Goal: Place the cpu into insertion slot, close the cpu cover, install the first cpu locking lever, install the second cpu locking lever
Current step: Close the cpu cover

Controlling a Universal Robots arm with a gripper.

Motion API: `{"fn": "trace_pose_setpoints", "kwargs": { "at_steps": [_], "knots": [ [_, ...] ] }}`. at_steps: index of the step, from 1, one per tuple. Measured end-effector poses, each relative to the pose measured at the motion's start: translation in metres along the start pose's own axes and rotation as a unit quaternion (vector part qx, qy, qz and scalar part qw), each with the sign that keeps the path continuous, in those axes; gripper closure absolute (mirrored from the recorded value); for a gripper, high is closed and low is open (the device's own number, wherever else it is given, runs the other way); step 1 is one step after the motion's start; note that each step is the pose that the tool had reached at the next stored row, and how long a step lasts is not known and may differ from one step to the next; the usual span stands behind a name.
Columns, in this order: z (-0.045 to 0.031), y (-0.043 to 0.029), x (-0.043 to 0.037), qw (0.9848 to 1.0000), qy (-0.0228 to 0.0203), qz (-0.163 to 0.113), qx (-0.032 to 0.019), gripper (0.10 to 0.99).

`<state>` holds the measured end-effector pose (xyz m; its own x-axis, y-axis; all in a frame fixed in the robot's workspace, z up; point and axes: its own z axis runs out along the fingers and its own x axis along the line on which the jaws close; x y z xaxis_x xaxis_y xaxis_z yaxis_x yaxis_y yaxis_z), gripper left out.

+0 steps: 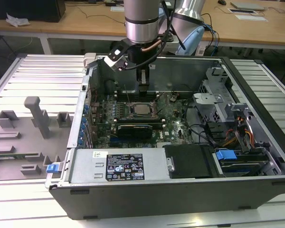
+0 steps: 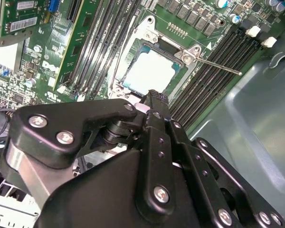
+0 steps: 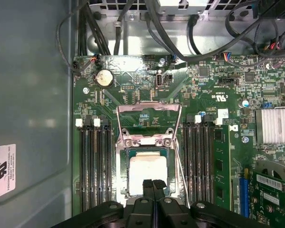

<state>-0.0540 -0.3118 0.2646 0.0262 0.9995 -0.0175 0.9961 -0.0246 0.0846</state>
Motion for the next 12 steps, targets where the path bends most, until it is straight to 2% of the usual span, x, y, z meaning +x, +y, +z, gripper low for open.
{"fn": "trace_pose_setpoints", "kwargs": {
  "at_steps": [6,10,12],
  "knots": [
    [-0.0008,0.0004,0.0000,1.0000,0.0005,0.000,0.0001,0.980],
    [0.0002,0.0106,0.0003,1.0000,0.0006,0.000,0.0013,0.980],
    [0.0010,0.0202,0.0005,1.0000,0.0006,0.000,0.0027,0.980]
  ]
}}
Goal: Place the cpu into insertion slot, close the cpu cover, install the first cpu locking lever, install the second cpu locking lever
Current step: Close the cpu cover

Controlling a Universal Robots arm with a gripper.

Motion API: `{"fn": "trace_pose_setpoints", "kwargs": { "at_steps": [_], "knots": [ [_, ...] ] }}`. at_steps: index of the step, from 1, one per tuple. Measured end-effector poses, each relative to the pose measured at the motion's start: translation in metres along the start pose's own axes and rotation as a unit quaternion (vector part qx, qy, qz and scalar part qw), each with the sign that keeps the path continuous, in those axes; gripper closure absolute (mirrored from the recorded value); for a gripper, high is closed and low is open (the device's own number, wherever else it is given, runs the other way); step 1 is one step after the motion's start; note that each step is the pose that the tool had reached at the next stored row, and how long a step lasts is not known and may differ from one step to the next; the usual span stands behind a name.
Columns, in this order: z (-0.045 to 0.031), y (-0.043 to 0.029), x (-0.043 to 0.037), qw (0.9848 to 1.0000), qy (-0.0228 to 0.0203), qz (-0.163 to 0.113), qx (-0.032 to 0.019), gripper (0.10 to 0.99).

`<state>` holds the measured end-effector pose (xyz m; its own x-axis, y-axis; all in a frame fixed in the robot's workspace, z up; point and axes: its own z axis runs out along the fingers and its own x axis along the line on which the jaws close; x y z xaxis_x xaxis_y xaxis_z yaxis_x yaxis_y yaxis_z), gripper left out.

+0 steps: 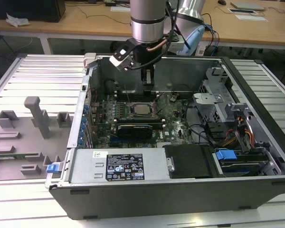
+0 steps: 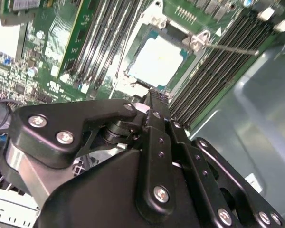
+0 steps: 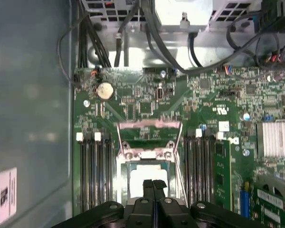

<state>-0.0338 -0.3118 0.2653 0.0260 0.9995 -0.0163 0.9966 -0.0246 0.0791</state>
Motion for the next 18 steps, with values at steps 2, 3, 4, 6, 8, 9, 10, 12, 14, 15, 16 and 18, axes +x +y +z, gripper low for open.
{"fn": "trace_pose_setpoints", "kwargs": {
  "at_steps": [2,3,4,6,8,9,10,12,14,15,16,18],
  "knots": [
    [0.0006,0.0072,0.0002,1.0000,0.0000,0.000,0.0011,0.980],
    [0.0009,0.0110,0.0003,1.0000,0.0000,0.000,0.0017,0.980],
    [0.0011,0.0141,0.0004,1.0000,0.0000,0.000,0.0022,0.980],
    [0.0015,0.0179,0.0005,1.0000,0.0000,0.000,0.0030,0.980],
    [0.0018,0.0224,0.0006,1.0000,-0.0001,0.000,0.0039,0.980],
    [0.0020,0.0253,0.0007,1.0000,-0.0001,0.000,0.0046,0.980],
    [0.0022,0.0272,0.0007,1.0000,-0.0001,0.000,0.0050,0.980],
    [0.0026,0.0321,0.0008,1.0000,-0.0001,0.000,0.0061,0.980],
    [0.0030,0.0385,0.0010,1.0000,-0.0002,0.000,0.0076,0.980],
    [0.0032,0.0407,0.0011,1.0000,-0.0002,0.000,0.0081,0.980],
    [0.0034,0.0432,0.0011,1.0000,-0.0003,0.000,0.0087,0.980],
    [0.0038,0.0487,0.0013,1.0000,-0.0002,0.000,0.0098,0.980]
  ]
}}
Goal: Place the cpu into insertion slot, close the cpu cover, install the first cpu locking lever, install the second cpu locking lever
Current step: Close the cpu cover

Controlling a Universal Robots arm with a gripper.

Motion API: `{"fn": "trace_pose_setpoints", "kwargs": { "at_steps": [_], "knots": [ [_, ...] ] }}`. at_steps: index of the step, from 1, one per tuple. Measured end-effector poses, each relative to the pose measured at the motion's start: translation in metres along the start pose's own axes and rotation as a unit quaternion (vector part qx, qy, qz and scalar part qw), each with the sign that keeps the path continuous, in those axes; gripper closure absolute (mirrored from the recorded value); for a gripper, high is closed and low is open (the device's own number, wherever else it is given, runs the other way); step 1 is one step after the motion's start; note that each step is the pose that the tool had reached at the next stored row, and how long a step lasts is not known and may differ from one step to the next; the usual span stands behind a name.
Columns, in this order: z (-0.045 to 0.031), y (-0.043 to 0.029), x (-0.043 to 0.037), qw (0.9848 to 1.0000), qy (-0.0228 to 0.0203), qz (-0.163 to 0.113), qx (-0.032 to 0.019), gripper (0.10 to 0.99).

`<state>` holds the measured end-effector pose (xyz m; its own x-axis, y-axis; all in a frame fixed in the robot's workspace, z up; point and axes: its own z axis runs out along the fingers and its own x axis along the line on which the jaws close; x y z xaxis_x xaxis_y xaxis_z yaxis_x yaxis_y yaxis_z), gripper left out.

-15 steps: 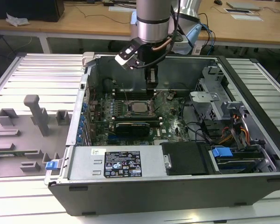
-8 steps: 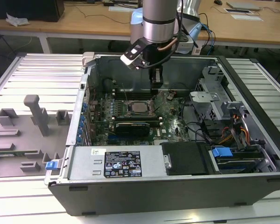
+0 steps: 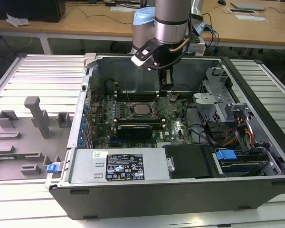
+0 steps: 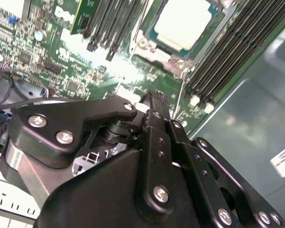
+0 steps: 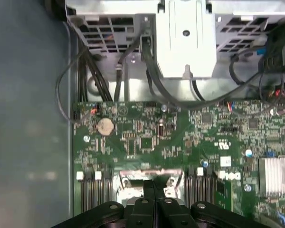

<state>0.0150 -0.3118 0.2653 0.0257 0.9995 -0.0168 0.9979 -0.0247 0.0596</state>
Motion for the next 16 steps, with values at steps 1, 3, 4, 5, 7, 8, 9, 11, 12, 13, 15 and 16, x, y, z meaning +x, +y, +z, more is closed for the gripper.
{"fn": "trace_pose_setpoints", "kwargs": {
  "at_steps": [1,3,4,5,7,8,9,11,12,13,15,16],
  "knots": [
    [0.0003,0.0051,0.0001,1.0000,0.0000,0.000,0.0010,0.980],
    [0.0008,0.0112,0.0003,1.0000,0.0001,0.000,0.0022,0.980],
    [0.0010,0.0150,0.0004,1.0000,0.0000,0.000,0.0030,0.980],
    [0.0011,0.0182,0.0005,1.0000,-0.0001,0.000,0.0037,0.980],
    [0.0016,0.0271,0.0007,1.0000,-0.0001,0.000,0.0052,0.980],
    [0.0018,0.0294,0.0008,1.0000,-0.0001,0.000,0.0056,0.980],
    [0.0024,0.0321,0.0009,1.0000,-0.0001,0.000,0.0063,0.980],
    [0.0109,0.0325,0.0009,1.0000,-0.0002,0.000,0.0084,0.980],
    [0.0139,0.0325,0.0010,1.0000,-0.0002,0.000,0.0090,0.980],
    [0.0172,0.0325,0.0011,1.0000,-0.0002,0.000,0.0099,0.980],
    [0.0195,0.0327,0.0011,0.9999,-0.0003,0.000,0.0110,0.980],
    [0.0195,0.0327,0.0011,0.9999,-0.0003,0.000,0.0110,0.980]
  ]
}}
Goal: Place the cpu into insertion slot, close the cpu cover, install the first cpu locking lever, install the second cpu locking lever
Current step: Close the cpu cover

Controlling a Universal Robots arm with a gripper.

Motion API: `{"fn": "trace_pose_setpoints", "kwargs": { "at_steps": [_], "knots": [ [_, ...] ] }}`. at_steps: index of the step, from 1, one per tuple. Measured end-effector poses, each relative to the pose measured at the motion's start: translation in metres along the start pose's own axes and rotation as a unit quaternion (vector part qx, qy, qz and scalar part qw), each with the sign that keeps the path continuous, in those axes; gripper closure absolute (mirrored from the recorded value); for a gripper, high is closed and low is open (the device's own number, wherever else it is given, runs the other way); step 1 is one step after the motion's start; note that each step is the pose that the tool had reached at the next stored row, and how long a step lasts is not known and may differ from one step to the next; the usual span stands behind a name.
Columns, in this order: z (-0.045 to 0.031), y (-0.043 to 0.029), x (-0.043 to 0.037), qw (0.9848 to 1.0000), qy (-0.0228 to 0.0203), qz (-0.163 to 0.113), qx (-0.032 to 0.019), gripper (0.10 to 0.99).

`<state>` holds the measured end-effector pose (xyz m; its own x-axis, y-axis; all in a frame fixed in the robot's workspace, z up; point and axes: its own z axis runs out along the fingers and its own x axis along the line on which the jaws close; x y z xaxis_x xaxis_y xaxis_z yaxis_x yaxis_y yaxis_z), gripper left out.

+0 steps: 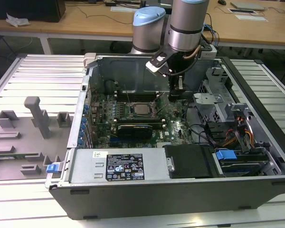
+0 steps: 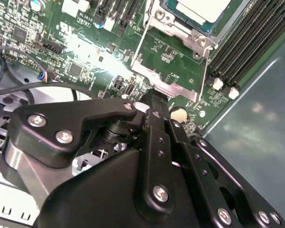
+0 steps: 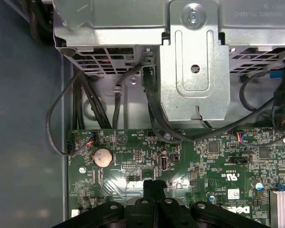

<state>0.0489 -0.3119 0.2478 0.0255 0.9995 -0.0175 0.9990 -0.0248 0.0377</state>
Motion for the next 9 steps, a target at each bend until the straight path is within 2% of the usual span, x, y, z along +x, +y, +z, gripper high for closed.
{"fn": "trace_pose_setpoints", "kwargs": {
  "at_steps": [2,3,4,7,9],
  "knots": [
    [0.0001,0.0001,0.0000,1.0000,0.0000,0.000,0.0006,0.980],
    [0.0003,0.0002,0.0001,1.0000,0.0001,0.000,0.0054,0.980],
    [0.0004,0.0004,0.0001,0.9998,-0.0003,0.000,0.0177,0.980],
    [0.0007,0.0013,0.0001,0.9988,-0.0011,-0.001,0.0485,0.980],
    [0.0006,0.0013,0.0001,0.9986,-0.0013,-0.001,0.0524,0.980]
  ]
}}
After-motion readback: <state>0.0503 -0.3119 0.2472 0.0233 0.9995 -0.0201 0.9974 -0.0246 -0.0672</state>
